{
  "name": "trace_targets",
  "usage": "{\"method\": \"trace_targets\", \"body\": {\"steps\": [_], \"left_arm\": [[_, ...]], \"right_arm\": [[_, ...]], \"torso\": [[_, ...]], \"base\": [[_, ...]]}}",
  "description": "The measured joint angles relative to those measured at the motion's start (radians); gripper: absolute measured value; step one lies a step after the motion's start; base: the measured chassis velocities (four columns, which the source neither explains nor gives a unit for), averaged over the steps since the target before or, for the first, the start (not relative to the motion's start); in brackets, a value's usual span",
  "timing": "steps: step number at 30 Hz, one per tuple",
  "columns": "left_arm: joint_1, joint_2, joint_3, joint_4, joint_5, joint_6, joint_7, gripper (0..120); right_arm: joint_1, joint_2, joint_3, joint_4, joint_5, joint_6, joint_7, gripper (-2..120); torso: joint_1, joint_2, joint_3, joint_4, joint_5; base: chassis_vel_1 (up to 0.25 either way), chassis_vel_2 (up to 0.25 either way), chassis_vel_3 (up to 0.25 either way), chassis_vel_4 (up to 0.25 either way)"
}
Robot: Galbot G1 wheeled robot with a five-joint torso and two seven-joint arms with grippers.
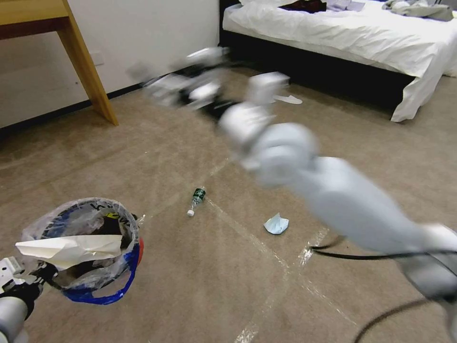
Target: Pick up the trash bin and place the garbage on the floor into it.
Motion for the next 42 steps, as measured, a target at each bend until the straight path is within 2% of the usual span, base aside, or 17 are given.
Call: {"method": "trace_targets", "body": {"steps": [1, 2, 4, 5, 7, 8, 9, 10, 12, 13, 16, 18, 19, 20, 26, 35, 42], "left_arm": [[0.000, -0.002, 0.000, -0.006, 0.000, 0.000, 0.000, 0], [0.000, -0.002, 0.000, -0.006, 0.000, 0.000, 0.000, 0], [0.003, -0.005, 0.001, -0.016, 0.003, 0.000, 0.001, 0], [0.003, -0.005, 0.001, -0.016, 0.003, 0.000, 0.001, 0], [0.006, -0.007, 0.001, -0.021, 0.006, -0.001, 0.001, 0], [0.006, -0.007, 0.001, -0.021, 0.006, -0.001, 0.001, 0], [0.007, -0.007, 0.001, -0.023, 0.006, -0.001, 0.001, 0], [0.007, -0.007, 0.001, -0.023, 0.006, -0.001, 0.001, 0], [0.008, -0.007, 0.000, -0.028, 0.009, -0.003, 0.004, 0], [0.008, -0.007, 0.000, -0.028, 0.009, -0.003, 0.004, 0], [0.008, -0.008, -0.002, -0.030, 0.030, -0.008, 0.011, 0], [0.007, -0.013, -0.003, -0.033, 0.034, -0.011, 0.013, 0], [0.007, -0.013, -0.003, -0.033, 0.034, -0.011, 0.013, 0], [0.006, -0.016, -0.001, -0.033, 0.037, -0.011, 0.015, 0], [0.000, -0.010, -0.005, -0.033, 0.038, -0.013, 0.016, 0], [-0.008, -0.013, -0.004, -0.032, 0.038, -0.014, 0.018, 0], [-0.010, -0.015, -0.005, -0.033, 0.046, -0.015, 0.020, 0]], "right_arm": [[-0.088, -0.033, 0.089, 0.025, -0.018, 0.021, -0.023, 100], [-0.088, -0.033, 0.089, 0.025, -0.018, 0.021, -0.023, 100], [-0.299, -0.072, 0.297, 0.100, -0.057, 0.071, -0.072, 100], [-0.299, -0.072, 0.297, 0.100, -0.057, 0.071, -0.072, 100], [-0.489, -0.076, 0.463, 0.172, -0.097, 0.122, -0.101, 100], [-0.489, -0.076, 0.463, 0.172, -0.097, 0.122, -0.101, 100], [-0.580, -0.071, 0.525, 0.193, -0.136, 0.136, -0.111, 100], [-0.580, -0.071, 0.525, 0.193, -0.136, 0.136, -0.111, 100], [-0.768, -0.043, 0.664, 0.227, -0.243, 0.164, -0.131, 100], [-0.768, -0.043, 0.664, 0.227, -0.243, 0.164, -0.131, 100], [-0.894, -0.013, 0.769, 0.250, -0.320, 0.186, -0.135, 100], [-1.008, 0.014, 0.826, 0.259, -0.426, 0.227, -0.140, 100], [-1.008, 0.014, 0.826, 0.259, -0.426, 0.227, -0.140, 100], [-1.072, 0.037, 0.847, 0.257, -0.510, 0.268, -0.142, 100], [-1.203, 0.127, 0.899, 0.221, -0.728, 0.377, -0.133, 100], [-1.270, 0.229, 0.883, 0.199, -0.775, 0.440, -0.115, 100], [-1.269, 0.236, 0.873, 0.190, -0.808, 0.412, -0.084, 100]], "torso": [[0.000, 0.000, 0.000, -0.0002, -0.0003], [0.000, 0.000, 0.000, -0.0002, -0.0003], [0.000, 0.000, 0.000, 0.0005, -0.0003], [0.000, 0.000, 0.000, 0.0005, -0.0003], [0.000, 0.000, 0.000, 0.0008, -0.0013], [0.000, 0.000, 0.000, 0.0008, -0.0013], [0.000, 0.000, 0.000, 0.0008, -0.0008], [0.000, 0.000, 0.000, 0.0008, -0.0008], [0.000, 0.000, 0.000, 0.0004, -0.0007], [0.000, 0.000, 0.000, 0.0004, -0.0007], [0.000, 0.000, 0.000, 0.0007, -0.0013], [0.000, 0.000, 0.000, 0.0005, -0.0012], [0.000, 0.000, 0.000, 0.0005, -0.0012], [0.000, 0.000, 0.000, 0.0004, -0.0012], [0.000, 0.000, 0.000, 0.0005, -0.0012], [0.000, 0.000, 0.000, 0.0005, -0.0014], [0.000, 0.000, 0.000, 0.0006, -0.0014]], "base": [[0.000, 0.000, 0.000, 0.000], [0.000, 0.000, 0.000, 0.000], [0.000, 0.000, 0.000, 0.000], [0.000, 0.000, 0.000, 0.000], [0.000, 0.000, 0.000, 0.000], [0.000, 0.000, 0.000, 0.000], [0.000, 0.000, 0.000, 0.000], [0.000, 0.000, 0.000, 0.000], [0.000, 0.000, 0.000, 0.000], [0.000, 0.000, 0.000, 0.000], [0.000, 0.000, 0.000, 0.000], [0.000, 0.000, 0.000, 0.000], [0.000, 0.000, 0.000, 0.000], [0.000, 0.000, 0.000, 0.000], [0.000, 0.000, 0.000, 0.000], [0.000, 0.000, 0.000, 0.000], [0.000, 0.000, 0.000, 0.000]]}}
